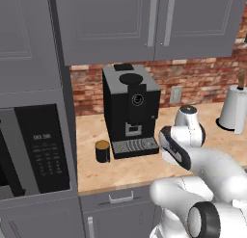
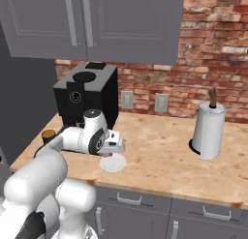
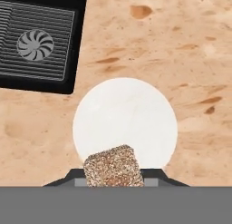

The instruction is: Take a sugar cube from the saucer and place it inside the coffee. Then, grab milk from the fridge and place it next to the coffee on the counter to sweeten the coffee.

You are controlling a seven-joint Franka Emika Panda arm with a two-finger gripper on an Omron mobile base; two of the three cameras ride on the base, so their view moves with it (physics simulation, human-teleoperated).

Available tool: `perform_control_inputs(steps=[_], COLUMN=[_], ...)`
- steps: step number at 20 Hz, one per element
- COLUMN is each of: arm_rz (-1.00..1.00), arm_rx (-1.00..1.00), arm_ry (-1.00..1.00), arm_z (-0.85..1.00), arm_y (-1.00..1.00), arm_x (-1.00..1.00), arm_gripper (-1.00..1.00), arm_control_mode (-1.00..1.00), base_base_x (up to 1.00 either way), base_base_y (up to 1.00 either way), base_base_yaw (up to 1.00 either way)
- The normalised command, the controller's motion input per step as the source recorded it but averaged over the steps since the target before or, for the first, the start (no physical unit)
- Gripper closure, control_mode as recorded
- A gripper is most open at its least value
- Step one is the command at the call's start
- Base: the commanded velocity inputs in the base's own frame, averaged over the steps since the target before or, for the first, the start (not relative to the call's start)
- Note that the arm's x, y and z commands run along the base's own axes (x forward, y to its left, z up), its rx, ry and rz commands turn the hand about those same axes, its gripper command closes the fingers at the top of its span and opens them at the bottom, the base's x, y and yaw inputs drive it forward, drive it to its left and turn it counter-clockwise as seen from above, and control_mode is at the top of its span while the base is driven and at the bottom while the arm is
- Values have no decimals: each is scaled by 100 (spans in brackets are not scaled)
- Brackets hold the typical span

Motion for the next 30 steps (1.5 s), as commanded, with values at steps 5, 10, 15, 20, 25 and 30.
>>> perform_control_inputs(steps=[5, 10, 15, 20, 25, 30], arm_rz=[10, 14, 7, 1, 8, 8], arm_rx=[0, 0, -2, -4, 0, 0], arm_ry=[-7, -11, -17, -3, 11, 17], arm_z=[81, 70, 67, 57, 49, 10], arm_y=[93, 100, 100, 100, 83, 34], arm_x=[-43, -9, 2, 7, 5, 15], arm_gripper=[100, 100, 100, 100, 100, 100], arm_control_mode=[-100, -100, -100, -100, -100, -100], base_base_x=[0, 0, 0, 0, 0, 0], base_base_y=[0, 0, 0, 0, 0, 0], base_base_yaw=[0, 0, 0, 0, 0, 0])
